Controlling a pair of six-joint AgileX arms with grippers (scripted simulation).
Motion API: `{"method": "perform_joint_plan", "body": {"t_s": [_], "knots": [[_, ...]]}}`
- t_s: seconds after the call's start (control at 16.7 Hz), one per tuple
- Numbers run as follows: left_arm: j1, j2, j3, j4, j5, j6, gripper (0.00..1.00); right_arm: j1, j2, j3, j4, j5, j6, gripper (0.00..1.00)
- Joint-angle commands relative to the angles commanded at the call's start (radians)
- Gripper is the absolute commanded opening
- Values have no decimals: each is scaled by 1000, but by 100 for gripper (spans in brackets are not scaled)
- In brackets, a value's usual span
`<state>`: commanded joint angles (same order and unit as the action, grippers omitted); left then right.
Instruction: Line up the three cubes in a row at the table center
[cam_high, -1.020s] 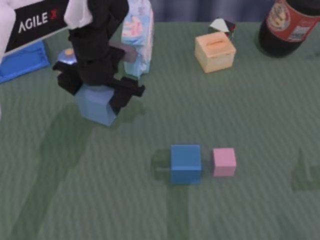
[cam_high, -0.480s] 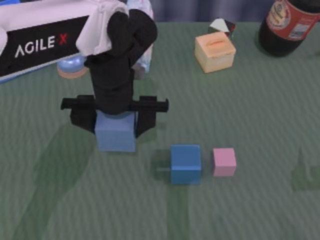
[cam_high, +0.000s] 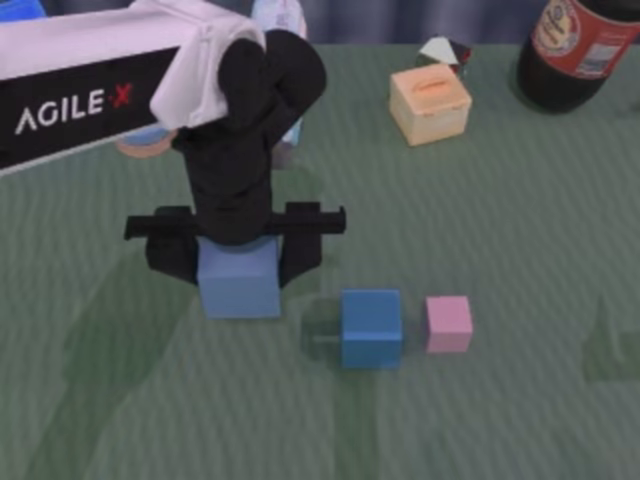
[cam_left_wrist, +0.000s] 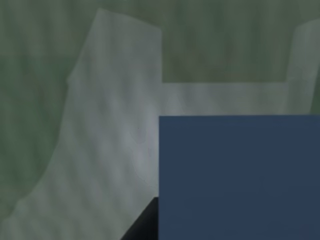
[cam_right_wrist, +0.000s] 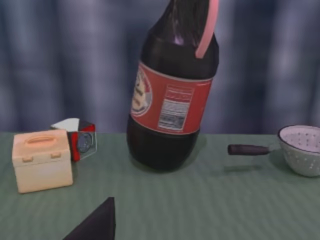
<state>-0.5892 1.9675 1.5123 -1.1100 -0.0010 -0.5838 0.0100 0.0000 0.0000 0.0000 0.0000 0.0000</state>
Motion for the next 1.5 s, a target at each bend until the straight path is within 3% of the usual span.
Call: {"method": "perform_joint_plan", "body": {"t_s": [0.54, 0.78, 1.5], "knots": [[-2, 79, -158, 243, 1, 0, 0, 0, 0, 0, 0, 0, 0, 100], [-3, 85, -167, 255, 1, 0, 0, 0, 0, 0, 0, 0, 0, 100], [-3, 85, -167, 255, 1, 0, 90, 0, 0, 0, 0, 0, 0, 100]]}}
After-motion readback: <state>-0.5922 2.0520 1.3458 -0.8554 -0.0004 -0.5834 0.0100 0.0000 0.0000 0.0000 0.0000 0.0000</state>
